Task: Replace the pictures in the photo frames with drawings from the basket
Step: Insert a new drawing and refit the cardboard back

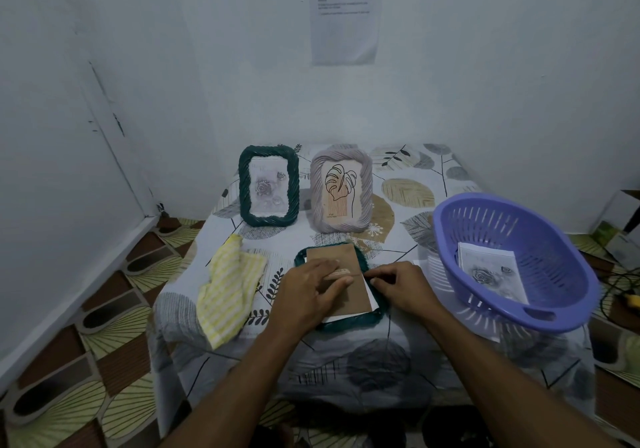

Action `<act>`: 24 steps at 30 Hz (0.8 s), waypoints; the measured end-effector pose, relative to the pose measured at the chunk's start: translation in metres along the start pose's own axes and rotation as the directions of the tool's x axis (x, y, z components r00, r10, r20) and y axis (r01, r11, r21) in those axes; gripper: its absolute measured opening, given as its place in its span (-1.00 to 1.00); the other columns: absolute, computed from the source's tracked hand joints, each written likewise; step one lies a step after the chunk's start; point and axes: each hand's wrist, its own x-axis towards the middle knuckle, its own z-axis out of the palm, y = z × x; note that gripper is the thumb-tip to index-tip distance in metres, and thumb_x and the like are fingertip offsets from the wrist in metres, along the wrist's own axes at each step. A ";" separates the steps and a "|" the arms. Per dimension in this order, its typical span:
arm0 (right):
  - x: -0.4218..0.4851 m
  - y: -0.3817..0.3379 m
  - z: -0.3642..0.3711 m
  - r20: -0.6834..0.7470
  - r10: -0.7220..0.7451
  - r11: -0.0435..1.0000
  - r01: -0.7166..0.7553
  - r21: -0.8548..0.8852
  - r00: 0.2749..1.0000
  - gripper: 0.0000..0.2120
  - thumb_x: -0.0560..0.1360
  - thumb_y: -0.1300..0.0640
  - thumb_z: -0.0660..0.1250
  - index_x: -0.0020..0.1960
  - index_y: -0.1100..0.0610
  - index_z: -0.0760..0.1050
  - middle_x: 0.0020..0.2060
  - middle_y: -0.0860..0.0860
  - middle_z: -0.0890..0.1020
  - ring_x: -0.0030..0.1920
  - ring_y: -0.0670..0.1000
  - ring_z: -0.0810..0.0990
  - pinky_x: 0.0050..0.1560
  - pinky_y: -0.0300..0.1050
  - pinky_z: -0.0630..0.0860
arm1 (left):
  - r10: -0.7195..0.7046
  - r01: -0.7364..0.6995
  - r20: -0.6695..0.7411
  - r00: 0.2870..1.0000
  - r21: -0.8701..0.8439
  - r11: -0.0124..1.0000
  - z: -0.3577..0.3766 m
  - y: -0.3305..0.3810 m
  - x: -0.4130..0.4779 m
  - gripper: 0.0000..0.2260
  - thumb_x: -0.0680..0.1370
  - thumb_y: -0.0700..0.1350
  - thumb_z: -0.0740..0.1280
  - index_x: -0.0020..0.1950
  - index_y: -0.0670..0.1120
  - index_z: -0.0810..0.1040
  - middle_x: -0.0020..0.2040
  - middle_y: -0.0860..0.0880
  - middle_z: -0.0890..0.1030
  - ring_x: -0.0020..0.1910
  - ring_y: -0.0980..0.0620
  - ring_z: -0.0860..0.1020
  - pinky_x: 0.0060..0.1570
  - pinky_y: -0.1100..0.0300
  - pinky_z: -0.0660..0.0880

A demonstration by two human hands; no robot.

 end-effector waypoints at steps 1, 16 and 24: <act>0.001 -0.001 0.000 -0.002 0.013 1.000 -0.013 -0.011 1.000 -0.80 0.51 0.25 0.36 0.06 0.08 0.69 -0.05 -0.03 0.71 -0.09 -0.12 0.63 -0.02 -0.38 0.52 | -0.001 0.000 -0.017 1.000 -0.003 1.000 -0.001 0.001 0.000 -0.53 0.47 0.26 0.25 0.04 -0.10 0.69 0.00 -0.05 0.70 -0.05 0.03 0.64 0.01 0.34 0.43; -0.005 -0.008 0.002 0.003 0.063 0.997 -0.063 -0.043 0.998 -0.86 0.47 0.11 0.43 0.00 0.04 0.71 -0.12 -0.02 0.73 -0.15 -0.11 0.66 0.04 -0.07 0.62 | 0.011 -0.011 -0.002 1.000 -0.007 1.000 -0.007 0.002 0.003 -0.52 0.47 0.27 0.24 0.03 -0.09 0.69 -0.01 -0.02 0.70 -0.04 0.06 0.63 0.02 0.32 0.45; -0.007 -0.008 0.001 0.015 0.037 0.998 -0.036 -0.060 0.999 -0.85 0.52 0.14 0.35 -0.03 0.06 0.71 -0.14 -0.05 0.73 -0.15 -0.13 0.64 -0.03 -0.18 0.57 | -0.042 0.043 0.103 0.994 -0.005 0.999 -0.006 -0.005 -0.007 -0.38 0.41 0.39 0.23 0.25 -0.03 0.57 0.15 0.02 0.64 0.04 0.07 0.60 0.07 0.20 0.50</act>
